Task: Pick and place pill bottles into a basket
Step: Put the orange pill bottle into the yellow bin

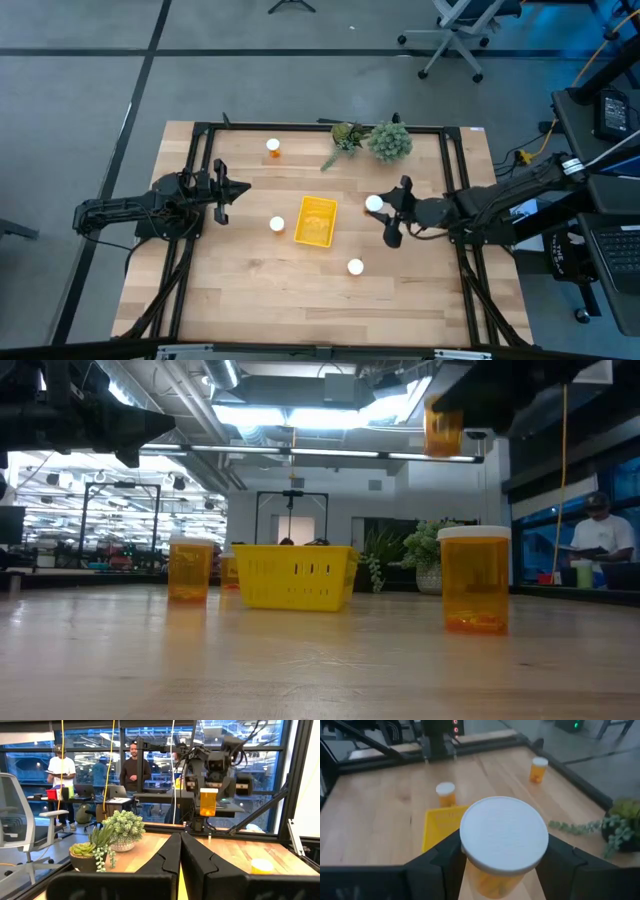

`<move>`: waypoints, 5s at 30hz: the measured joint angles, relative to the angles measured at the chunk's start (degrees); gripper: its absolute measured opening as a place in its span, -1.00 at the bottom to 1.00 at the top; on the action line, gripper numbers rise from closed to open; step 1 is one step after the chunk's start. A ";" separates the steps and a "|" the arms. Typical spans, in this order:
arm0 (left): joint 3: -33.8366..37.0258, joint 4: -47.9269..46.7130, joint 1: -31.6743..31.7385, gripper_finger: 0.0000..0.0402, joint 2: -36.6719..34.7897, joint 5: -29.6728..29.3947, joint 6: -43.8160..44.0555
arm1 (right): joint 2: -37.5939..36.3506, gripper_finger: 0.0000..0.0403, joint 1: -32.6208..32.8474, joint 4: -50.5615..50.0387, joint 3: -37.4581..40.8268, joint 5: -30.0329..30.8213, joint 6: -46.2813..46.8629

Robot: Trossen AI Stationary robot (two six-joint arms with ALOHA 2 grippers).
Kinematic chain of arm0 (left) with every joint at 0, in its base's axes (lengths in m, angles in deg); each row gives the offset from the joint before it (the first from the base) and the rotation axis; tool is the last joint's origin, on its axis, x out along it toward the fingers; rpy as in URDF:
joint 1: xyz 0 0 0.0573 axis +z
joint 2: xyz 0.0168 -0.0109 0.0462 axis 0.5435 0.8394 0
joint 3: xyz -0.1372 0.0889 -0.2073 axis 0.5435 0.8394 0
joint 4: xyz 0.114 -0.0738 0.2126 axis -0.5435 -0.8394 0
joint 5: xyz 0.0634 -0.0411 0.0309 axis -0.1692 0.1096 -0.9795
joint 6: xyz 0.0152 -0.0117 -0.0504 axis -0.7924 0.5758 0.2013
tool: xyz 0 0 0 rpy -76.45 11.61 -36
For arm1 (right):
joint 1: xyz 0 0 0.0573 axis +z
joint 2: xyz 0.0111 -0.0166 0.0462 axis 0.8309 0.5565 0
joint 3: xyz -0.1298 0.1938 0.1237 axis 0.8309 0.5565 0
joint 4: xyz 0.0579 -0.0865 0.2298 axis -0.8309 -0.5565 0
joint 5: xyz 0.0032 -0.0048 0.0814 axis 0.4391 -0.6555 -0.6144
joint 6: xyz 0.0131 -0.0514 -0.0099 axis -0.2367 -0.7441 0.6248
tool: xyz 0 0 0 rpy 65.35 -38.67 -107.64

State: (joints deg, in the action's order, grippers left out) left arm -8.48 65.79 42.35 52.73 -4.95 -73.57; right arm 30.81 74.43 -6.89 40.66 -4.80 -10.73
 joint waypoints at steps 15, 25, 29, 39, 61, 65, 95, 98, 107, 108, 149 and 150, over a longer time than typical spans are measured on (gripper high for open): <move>-0.02 0.02 0.00 -0.96 0.02 0.00 0.15 | -3.83 -0.02 -0.04 -3.39 -0.68 -6.41 -3.41; -0.02 -2.68 0.00 -0.95 0.00 8.55 0.37 | -2.88 -0.02 -0.09 -0.05 -0.66 -10.49 -6.47; -0.02 -5.93 0.00 -0.93 0.23 11.98 0.42 | -2.51 -0.02 -0.09 0.62 -0.66 -10.47 -6.26; -0.02 -5.16 -0.16 -0.98 3.91 13.94 -0.55 | 3.67 -0.02 -3.29 8.03 -0.59 -11.17 -7.96; -0.02 -2.96 -3.87 -0.97 5.06 16.89 -3.06 | 12.92 -0.02 -13.48 20.63 -1.59 -21.00 -10.19; -0.02 -2.96 -3.87 -0.94 5.05 16.89 -3.06 | 17.41 -0.02 -14.76 20.29 -5.76 -21.03 -9.60; -0.02 -2.70 -3.83 -0.94 5.05 16.35 -3.04 | 41.10 -0.02 -16.51 17.25 -17.66 -20.92 -8.51; -0.02 -2.90 -3.83 -0.94 5.05 16.35 -3.05 | 41.44 -0.02 -16.14 17.67 -17.66 -20.90 -8.17; -0.02 -3.04 -3.83 -0.93 5.05 16.37 -0.08 | 40.99 -0.02 -14.33 28.35 -9.90 -20.34 -7.87; -0.02 -3.04 -3.83 -0.93 5.05 16.37 -0.05 | 40.86 -0.02 -14.32 30.60 -8.69 -20.37 -7.82; 0.00 -3.02 -3.81 -0.92 5.05 15.15 -1.07 | 44.86 -0.02 -16.96 42.94 -2.14 -20.37 -9.39; -0.01 -3.00 -3.81 -0.93 5.05 14.52 -1.05 | 44.88 -0.02 -16.96 42.68 -1.83 -20.39 -9.37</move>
State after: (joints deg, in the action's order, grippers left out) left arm -8.49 62.79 38.55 57.78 9.57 -74.62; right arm 75.69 57.46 35.79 38.83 -25.19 -20.10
